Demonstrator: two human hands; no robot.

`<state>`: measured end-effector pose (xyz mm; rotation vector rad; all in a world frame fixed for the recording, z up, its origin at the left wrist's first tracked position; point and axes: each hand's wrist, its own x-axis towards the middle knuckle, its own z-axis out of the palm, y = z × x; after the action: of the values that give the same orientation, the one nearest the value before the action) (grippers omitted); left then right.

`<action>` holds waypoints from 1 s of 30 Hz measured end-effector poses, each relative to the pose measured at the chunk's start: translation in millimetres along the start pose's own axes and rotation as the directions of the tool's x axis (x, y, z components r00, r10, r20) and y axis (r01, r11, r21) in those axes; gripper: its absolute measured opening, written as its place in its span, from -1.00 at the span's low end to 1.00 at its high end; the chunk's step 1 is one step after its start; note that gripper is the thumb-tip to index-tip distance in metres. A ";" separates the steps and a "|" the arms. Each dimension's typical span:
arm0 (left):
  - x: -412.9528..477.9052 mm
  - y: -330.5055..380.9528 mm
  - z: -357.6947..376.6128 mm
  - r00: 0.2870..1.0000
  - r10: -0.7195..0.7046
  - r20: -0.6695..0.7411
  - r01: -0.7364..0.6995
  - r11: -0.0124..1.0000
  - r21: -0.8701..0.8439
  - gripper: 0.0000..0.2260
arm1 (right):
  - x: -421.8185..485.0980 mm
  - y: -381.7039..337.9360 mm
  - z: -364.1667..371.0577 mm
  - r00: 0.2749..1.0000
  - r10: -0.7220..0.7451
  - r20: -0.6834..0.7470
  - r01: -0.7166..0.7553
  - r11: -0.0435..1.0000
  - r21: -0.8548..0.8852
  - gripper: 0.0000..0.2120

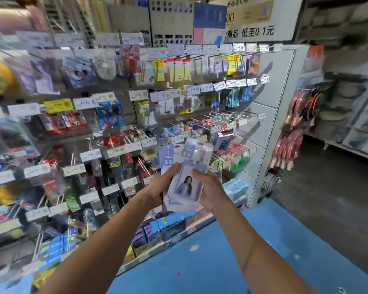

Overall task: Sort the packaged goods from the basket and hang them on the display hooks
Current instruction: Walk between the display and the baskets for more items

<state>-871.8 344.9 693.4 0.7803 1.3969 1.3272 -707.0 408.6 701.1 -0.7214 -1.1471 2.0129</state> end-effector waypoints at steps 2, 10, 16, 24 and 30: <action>25.3 3.2 5.8 0.999 0.004 -0.044 -0.003 1.000 0.009 -0.27 | 24.9 -11.4 -11.7 1.000 0.003 0.031 -0.003 1.000 -0.003 -0.75; 98.4 24.5 39.6 0.992 0.011 -0.129 -0.035 0.983 -0.180 -0.32 | 117.4 -64.4 -68.2 0.977 0.093 0.191 -0.091 0.996 -0.020 -0.77; 130.4 29.8 40.4 0.976 0.006 -0.219 -0.060 0.969 -0.241 -0.38 | 153.5 -87.1 -86.1 0.928 0.133 0.348 -0.148 0.989 0.019 -0.78; 123.9 17.8 9.7 0.885 0.017 -0.466 -0.135 0.966 -0.222 -0.50 | 191.8 -60.0 -80.3 0.933 0.174 0.314 -0.145 0.983 -0.113 -0.67; 100.6 12.6 -44.7 0.825 0.003 -0.565 -0.172 0.954 -0.246 -0.48 | 217.7 -36.4 -55.1 0.943 0.222 0.250 -0.184 0.969 -0.166 -0.86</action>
<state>-944.1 427.1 677.0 0.2574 1.5697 1.8860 -785.8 621.0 681.6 -0.6749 -1.4333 2.2723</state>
